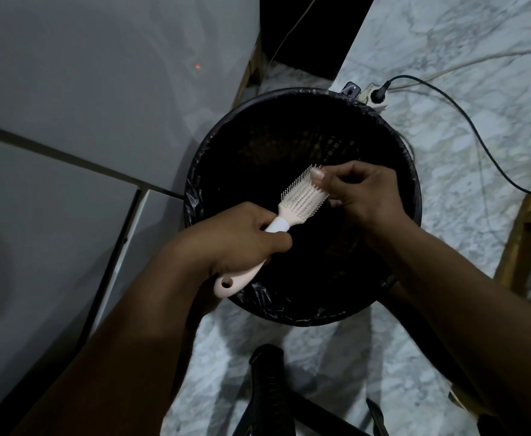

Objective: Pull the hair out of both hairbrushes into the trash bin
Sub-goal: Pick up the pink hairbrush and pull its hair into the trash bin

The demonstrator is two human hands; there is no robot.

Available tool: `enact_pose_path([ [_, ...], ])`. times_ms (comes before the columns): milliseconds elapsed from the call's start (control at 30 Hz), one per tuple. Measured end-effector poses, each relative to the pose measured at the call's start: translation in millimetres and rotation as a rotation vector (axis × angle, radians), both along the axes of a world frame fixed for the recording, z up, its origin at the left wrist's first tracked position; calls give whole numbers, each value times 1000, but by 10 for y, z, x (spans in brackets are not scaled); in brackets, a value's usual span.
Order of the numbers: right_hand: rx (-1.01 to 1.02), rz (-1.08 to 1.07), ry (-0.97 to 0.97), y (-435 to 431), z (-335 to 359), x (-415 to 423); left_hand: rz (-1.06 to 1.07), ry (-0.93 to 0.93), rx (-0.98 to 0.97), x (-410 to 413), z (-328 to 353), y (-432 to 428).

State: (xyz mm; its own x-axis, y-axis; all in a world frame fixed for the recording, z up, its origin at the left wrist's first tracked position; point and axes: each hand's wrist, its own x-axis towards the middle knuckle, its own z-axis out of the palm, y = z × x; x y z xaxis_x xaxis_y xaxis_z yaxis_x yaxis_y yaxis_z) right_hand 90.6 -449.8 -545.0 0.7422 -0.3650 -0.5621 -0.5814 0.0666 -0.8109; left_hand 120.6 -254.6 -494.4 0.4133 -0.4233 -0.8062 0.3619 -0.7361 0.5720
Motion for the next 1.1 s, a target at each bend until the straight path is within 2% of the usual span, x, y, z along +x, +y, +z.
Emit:
enact_pose_path([
  [100,-19,-73,-3,8,-46,-26,-6,30,1,4,8,-2],
  [167,60,-170,56,20,-68,-20,-12,30,3,10,8,3],
  [300,503,-496,254,-12,-14,90,23,0,-1,10,9,1],
  [367,625,-373,276,8,28,99,31,-63,42,4,-3,5],
  [400,589,-217,256,47,63,83,26,-99,70,4,-10,9],
  [467,325,115,161,148,83,39,21,-122,88,8,-22,22],
  [533,102,209,88,188,57,18,8,-96,73,12,-21,21],
  [733,17,1,-12,84,0,5,-19,-53,23,3,-14,-4],
  [900,-43,-131,-2,44,-68,-18,-19,-3,0,3,-27,-11],
  [1100,254,-445,229,28,-115,9,-28,-19,35,-4,-47,22],
])
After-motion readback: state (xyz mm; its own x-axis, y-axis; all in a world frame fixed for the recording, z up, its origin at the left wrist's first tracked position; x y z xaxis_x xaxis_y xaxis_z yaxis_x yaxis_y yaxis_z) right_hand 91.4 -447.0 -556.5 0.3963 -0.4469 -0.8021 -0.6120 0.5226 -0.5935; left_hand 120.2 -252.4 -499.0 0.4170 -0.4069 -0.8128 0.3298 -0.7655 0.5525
